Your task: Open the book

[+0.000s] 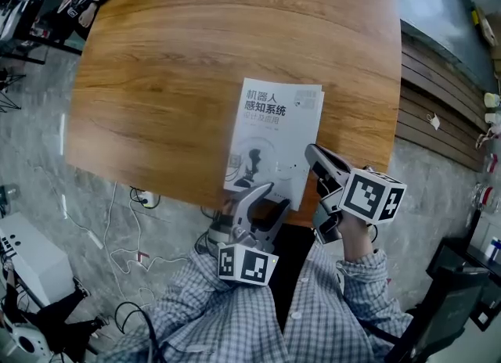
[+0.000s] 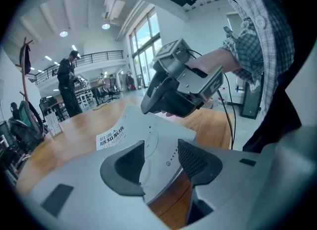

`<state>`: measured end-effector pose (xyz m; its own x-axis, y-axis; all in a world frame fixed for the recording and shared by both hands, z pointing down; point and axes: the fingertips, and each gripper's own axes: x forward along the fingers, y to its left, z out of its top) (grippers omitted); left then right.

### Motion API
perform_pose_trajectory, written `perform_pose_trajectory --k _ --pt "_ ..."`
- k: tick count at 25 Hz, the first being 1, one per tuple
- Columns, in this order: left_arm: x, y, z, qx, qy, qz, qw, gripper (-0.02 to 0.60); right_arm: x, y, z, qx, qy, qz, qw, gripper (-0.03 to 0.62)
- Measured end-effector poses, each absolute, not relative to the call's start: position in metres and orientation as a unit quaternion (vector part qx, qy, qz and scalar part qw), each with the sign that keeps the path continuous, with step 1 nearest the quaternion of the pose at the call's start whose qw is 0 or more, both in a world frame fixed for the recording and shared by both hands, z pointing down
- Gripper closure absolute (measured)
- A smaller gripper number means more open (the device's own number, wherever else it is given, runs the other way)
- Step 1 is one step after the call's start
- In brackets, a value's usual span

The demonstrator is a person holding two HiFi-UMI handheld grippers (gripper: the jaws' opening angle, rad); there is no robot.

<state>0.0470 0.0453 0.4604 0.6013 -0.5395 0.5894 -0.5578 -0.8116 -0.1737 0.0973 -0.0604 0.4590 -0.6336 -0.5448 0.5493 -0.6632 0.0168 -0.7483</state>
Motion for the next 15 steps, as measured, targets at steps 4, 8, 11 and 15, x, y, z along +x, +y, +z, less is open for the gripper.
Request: perform_pose_trajectory --k 4,8,11,15 --pt "0.045 0.052 0.458 0.898 -0.292 0.330 0.009 0.393 0.097 -0.062 0.456 0.425 -0.710 0.559 0.050 0.563" --pt "0.040 0.062 0.457 0.895 -0.286 0.341 0.010 0.393 0.096 -0.062 0.455 0.424 -0.708 0.563 0.044 0.563" --pt "0.035 0.066 0.456 0.892 -0.290 0.346 0.021 0.393 0.095 -0.063 0.453 0.423 -0.709 0.563 0.044 0.563" --pt "0.040 0.067 0.454 0.896 -0.279 0.344 0.012 0.385 0.091 -0.065 0.445 0.419 -0.711 0.563 0.034 0.563"
